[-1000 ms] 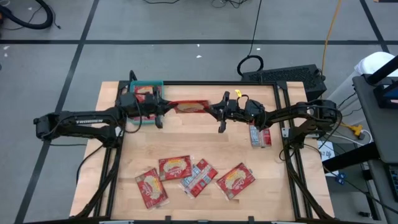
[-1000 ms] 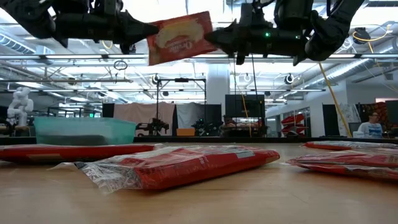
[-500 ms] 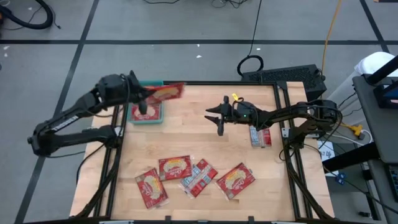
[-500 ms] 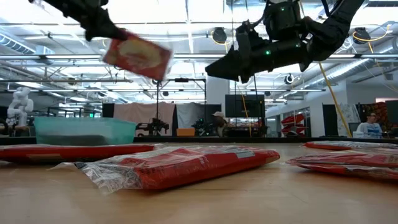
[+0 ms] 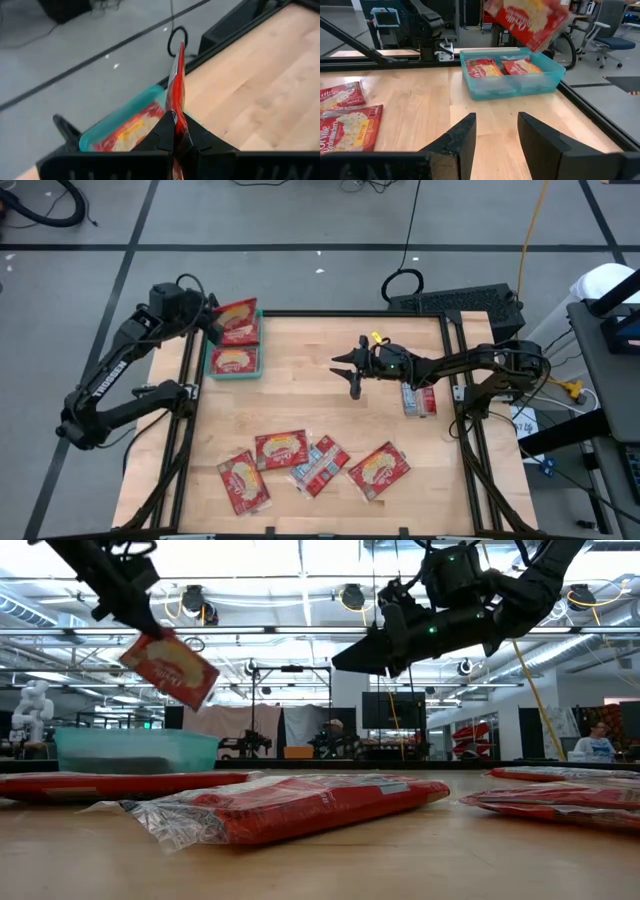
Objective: Sort popcorn bags into baskets
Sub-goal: Put the popcorn bag into the blue bin
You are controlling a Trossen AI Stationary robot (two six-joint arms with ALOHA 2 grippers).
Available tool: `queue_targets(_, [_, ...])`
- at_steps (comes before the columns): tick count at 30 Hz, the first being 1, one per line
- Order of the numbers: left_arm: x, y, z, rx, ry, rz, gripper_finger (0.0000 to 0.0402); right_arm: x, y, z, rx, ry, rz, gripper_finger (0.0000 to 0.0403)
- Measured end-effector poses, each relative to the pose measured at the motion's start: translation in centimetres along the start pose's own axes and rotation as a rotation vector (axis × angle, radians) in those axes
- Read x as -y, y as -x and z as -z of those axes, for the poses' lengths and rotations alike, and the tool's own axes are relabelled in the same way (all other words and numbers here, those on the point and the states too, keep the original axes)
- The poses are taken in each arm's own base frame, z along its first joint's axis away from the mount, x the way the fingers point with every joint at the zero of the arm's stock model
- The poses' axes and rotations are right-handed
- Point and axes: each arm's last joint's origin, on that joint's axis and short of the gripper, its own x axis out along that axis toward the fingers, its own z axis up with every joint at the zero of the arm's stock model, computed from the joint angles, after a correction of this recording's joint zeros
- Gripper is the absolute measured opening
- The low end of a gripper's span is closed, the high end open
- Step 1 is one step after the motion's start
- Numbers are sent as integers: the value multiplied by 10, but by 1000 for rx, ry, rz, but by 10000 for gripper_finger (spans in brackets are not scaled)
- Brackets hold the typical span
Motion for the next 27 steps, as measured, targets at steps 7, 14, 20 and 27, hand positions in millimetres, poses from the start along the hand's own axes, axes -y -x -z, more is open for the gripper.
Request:
queue_targets(7, [-12,-29,13,-130,109,19,10,-4,0,1,-7,-14,-15,139])
queue_targets(14, [-18,-57,14,-218,179,21,8,-7,0,0,-5,6,-28,139])
queue_targets(20, [-24,-81,15,-275,240,1,22,-7,0,0,-5,7,-27,139])
queue_targets(27, [-33,-101,21,-341,270,-37,59,-7,0,0,-6,7,-28,139])
